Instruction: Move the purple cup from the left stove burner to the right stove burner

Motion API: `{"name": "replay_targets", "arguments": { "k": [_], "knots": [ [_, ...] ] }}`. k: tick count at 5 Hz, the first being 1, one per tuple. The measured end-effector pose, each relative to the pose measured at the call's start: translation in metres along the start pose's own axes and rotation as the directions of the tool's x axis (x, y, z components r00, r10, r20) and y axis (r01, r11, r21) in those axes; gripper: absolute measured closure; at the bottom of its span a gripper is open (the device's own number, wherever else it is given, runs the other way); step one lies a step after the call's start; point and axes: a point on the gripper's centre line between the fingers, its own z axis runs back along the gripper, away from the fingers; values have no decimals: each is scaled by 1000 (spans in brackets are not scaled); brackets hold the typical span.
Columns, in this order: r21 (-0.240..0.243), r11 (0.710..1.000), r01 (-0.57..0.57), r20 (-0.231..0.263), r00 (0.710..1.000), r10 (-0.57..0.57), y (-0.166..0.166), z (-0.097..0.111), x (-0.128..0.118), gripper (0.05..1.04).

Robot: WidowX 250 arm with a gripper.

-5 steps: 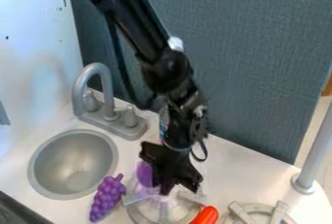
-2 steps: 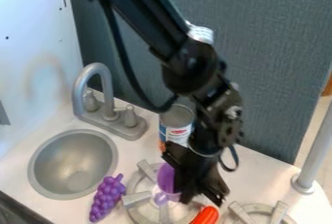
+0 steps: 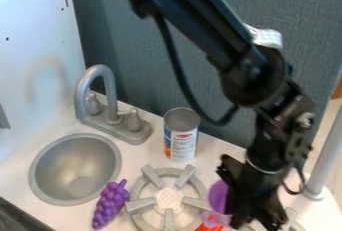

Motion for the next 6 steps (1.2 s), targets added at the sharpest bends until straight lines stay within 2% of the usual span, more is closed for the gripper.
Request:
{"name": "replay_targets", "arguments": {
  "k": [2,4,5,6],
  "knots": [
    [-9,997,78,-42,996,-78,-19,-11,25,977],
    [10,991,131,-113,985,-129,-40,-40,39,977],
    [20,990,136,-125,983,-133,-44,-52,44,977],
    [43,991,130,-105,987,-125,-44,-54,54,979]
  ]
}}
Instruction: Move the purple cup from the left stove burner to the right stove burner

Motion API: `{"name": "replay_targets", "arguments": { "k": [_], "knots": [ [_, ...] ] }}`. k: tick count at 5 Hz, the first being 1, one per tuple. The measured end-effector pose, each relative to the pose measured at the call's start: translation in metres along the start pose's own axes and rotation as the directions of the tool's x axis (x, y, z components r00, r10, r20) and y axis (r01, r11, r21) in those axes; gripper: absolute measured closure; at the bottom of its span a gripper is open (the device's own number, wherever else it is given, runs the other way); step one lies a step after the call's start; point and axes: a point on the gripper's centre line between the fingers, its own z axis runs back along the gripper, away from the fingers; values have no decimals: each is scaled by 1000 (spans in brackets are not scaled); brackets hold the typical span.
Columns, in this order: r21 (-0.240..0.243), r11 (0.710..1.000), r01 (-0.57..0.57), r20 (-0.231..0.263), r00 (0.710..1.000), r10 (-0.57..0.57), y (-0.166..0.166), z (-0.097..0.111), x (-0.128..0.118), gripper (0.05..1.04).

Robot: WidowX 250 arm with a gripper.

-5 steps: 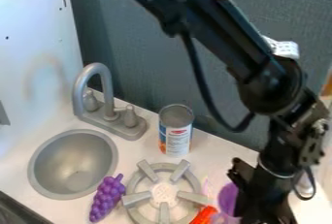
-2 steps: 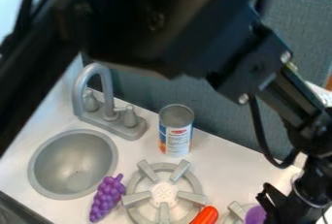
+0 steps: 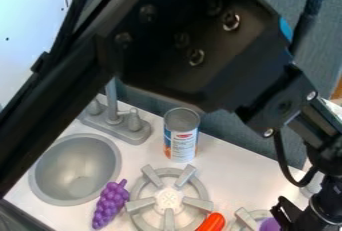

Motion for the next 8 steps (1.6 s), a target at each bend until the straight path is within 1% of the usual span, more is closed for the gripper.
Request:
{"name": "replay_targets", "arguments": {
  "k": [1,2,3,4,5,6,7,8],
  "knots": [
    [17,1000,1,7,1000,-1,2,-3,6,984],
    [17,1000,3,1,1000,-3,3,-4,9,984],
    [13,1000,1,-16,1000,-1,3,-6,9,960],
    [-40,997,-65,-39,997,63,8,-6,-2,761],
    [-92,986,-138,13,990,139,22,25,-11,467],
    [-134,973,-190,68,977,201,35,57,-17,171],
    [-137,972,-191,86,975,204,40,68,-27,70],
    [-8,965,-263,70,962,263,58,63,-51,74]
  ]
}}
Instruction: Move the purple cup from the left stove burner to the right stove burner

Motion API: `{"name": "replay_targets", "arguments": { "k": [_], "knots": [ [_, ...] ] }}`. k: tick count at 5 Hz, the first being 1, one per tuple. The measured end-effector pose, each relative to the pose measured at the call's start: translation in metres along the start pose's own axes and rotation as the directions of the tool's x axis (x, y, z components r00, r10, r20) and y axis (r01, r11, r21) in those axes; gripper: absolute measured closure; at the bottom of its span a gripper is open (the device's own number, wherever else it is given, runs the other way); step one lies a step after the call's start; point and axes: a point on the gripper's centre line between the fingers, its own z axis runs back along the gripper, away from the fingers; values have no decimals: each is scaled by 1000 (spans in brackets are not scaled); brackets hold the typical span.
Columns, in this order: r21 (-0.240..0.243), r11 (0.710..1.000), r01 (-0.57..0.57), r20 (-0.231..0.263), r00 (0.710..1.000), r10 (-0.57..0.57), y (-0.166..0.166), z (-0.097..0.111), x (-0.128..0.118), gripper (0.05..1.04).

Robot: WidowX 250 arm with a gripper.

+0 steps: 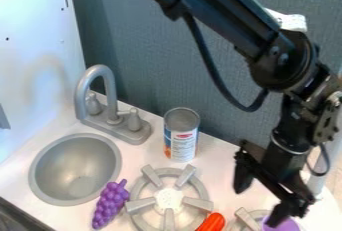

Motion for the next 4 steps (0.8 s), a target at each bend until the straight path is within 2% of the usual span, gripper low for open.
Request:
{"name": "replay_targets", "arguments": {
  "k": [1,2,3,4],
  "knots": [
    [144,980,-139,-25,989,144,38,-15,-18,75],
    [178,949,-261,-35,962,271,86,-23,-38,75],
    [143,942,-303,-101,942,319,129,-35,-63,74],
    [144,918,-369,-90,919,384,163,-33,-101,75]
  ]
}}
